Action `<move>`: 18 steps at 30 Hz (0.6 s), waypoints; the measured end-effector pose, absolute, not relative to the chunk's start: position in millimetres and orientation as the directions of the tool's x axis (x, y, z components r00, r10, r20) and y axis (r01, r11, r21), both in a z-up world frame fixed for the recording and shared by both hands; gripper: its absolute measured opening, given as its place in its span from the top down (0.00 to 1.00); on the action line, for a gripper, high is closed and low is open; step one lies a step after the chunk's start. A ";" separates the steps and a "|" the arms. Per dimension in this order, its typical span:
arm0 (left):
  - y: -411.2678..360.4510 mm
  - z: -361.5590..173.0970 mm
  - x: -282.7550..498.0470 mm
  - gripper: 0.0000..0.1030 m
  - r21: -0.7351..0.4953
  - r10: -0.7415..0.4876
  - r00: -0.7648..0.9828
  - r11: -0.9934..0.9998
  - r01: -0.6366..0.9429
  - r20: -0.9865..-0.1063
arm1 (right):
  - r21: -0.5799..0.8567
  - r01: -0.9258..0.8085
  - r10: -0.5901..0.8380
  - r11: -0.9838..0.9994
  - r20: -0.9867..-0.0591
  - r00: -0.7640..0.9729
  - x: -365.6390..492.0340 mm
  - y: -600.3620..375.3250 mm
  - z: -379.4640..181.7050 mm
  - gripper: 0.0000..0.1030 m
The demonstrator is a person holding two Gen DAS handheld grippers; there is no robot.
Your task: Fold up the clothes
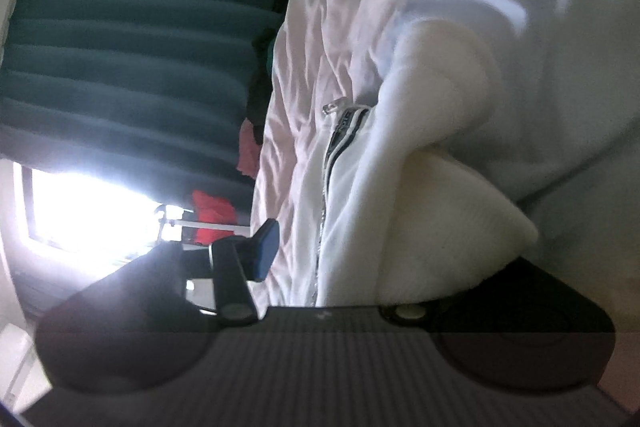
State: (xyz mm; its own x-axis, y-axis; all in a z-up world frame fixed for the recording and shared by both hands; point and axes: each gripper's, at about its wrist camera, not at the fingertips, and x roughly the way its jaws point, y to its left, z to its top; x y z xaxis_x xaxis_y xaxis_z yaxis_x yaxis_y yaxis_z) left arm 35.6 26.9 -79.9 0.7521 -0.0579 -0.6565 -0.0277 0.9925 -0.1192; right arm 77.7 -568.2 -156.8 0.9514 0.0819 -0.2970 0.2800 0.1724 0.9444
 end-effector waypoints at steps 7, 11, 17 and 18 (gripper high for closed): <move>21.5 -84.4 30.7 0.28 -0.056 -0.029 0.736 0.998 -0.012 -0.676 | 0.949 0.207 0.085 0.237 -0.233 0.969 87.3 -569.7 -146.1 0.46; 14.8 -87.2 28.5 0.23 -0.011 -0.011 0.727 1.000 0.005 -0.686 | 0.942 0.253 0.079 0.223 -0.276 0.958 94.9 -576.3 -153.4 0.46; 10.2 -90.4 27.5 0.22 0.016 -0.001 0.718 1.000 0.016 -0.696 | 0.904 0.323 0.090 0.282 -0.360 0.929 113.4 -582.2 -161.9 0.49; 10.2 -90.4 27.6 0.21 0.016 0.000 0.717 1.000 0.016 -0.697 | 0.891 0.329 0.088 0.312 -0.372 0.924 114.7 -581.3 -159.8 0.53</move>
